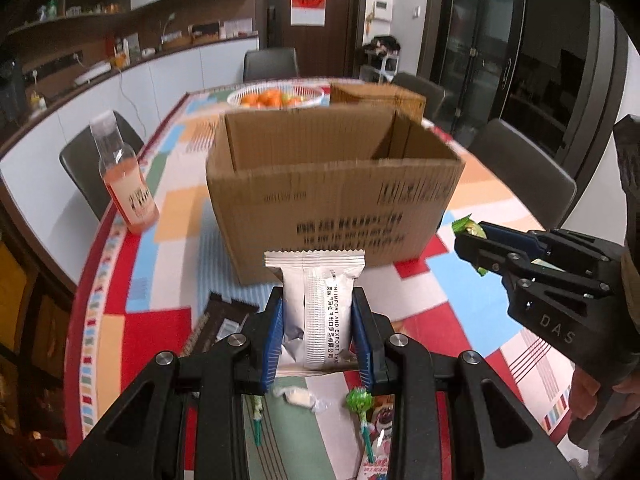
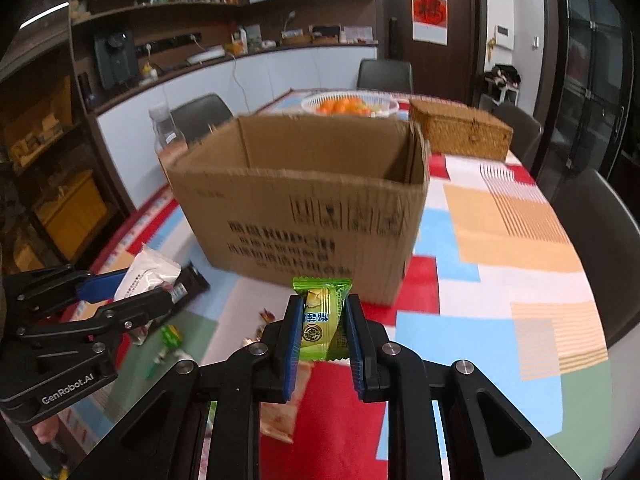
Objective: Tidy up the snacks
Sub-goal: 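Lower both held snacks into the cardboard box and open both grippers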
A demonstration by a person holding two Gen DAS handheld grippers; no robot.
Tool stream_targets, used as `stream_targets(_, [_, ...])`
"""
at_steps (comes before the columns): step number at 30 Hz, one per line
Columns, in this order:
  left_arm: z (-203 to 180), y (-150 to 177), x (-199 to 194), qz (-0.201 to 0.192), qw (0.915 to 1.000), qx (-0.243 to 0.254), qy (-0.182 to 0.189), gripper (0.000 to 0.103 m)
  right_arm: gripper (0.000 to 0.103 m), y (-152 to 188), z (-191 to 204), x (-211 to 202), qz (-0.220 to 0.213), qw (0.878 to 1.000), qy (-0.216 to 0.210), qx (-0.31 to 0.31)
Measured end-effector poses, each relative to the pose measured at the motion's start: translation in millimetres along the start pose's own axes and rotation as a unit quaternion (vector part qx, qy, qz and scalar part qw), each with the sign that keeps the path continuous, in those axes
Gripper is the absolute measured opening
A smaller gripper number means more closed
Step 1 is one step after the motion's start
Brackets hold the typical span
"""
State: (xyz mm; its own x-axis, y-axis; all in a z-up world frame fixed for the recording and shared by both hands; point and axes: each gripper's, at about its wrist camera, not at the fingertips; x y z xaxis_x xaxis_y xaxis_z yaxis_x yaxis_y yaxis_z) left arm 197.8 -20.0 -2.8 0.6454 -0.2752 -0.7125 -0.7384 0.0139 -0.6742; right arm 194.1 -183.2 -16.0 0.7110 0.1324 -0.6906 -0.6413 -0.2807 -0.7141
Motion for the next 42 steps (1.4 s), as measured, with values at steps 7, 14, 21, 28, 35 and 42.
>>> stream_targets(7, [-6, -27, -19, -0.044, 0.999, 0.011, 0.0, 0.032, 0.022, -25, -2, -13, -0.039, 0.999, -0.001, 0.002])
stream_targets(14, [-7, -61, -29, -0.079, 0.9968, 0.008, 0.0, 0.032, 0.022, -55, -7, -19, -0.074, 0.997, 0.001, 0.002])
stream_targets(21, [-6, -92, -22, -0.091, 0.9958, 0.006, -0.004, 0.032, 0.022, -82, -11, -12, -0.081, 0.997, 0.002, -0.012])
stream_targets(28, [-4, -114, -3, -0.082, 0.9966, 0.007, -0.006, 0.032, 0.022, -103, -23, 13, -0.069, 0.998, -0.004, -0.005])
stream_targets(35, [-3, -135, 27, -0.055, 0.9984, 0.005, -0.007, 0.032, 0.022, -116, -32, 36, -0.053, 0.999, 0.001, 0.003])
stream_targets(42, [-4, -142, 38, -0.075, 0.9963, 0.019, -0.038, 0.054, 0.029, -120, -34, 48, -0.043, 0.999, 0.003, 0.014])
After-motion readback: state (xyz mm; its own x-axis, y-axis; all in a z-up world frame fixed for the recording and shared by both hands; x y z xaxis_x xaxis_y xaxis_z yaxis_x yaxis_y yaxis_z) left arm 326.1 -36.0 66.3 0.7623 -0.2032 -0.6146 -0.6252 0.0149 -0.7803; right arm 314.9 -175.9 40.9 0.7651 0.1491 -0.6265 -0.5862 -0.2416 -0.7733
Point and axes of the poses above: each gripper's, at about its wrist camera, not at the fingertips, and x roughly the way its jaws point, z to its left, y to its underside, and after that the axes turned 12 degrees about -x, right-handed
